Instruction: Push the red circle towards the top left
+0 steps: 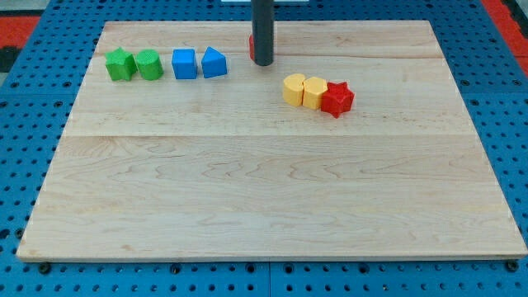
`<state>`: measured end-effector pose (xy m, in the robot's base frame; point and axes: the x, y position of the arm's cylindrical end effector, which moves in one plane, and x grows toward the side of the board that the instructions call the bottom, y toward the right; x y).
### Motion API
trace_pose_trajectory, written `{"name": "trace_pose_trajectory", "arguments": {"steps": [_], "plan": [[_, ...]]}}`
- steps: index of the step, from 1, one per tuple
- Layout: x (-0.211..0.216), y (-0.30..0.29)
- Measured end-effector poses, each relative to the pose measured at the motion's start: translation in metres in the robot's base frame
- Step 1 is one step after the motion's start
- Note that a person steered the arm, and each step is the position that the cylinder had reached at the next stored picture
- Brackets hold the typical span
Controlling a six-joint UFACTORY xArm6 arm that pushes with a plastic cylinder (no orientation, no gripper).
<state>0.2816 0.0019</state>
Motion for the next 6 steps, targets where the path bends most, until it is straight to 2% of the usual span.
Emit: {"name": "trace_pose_trajectory", "arguments": {"steps": [1,2,3,5,6], "plan": [[-0.035,-0.009],[-0.023,0.052],[-0.078,0.006],[-0.071,-0.105],[-0.072,-0.037]]}}
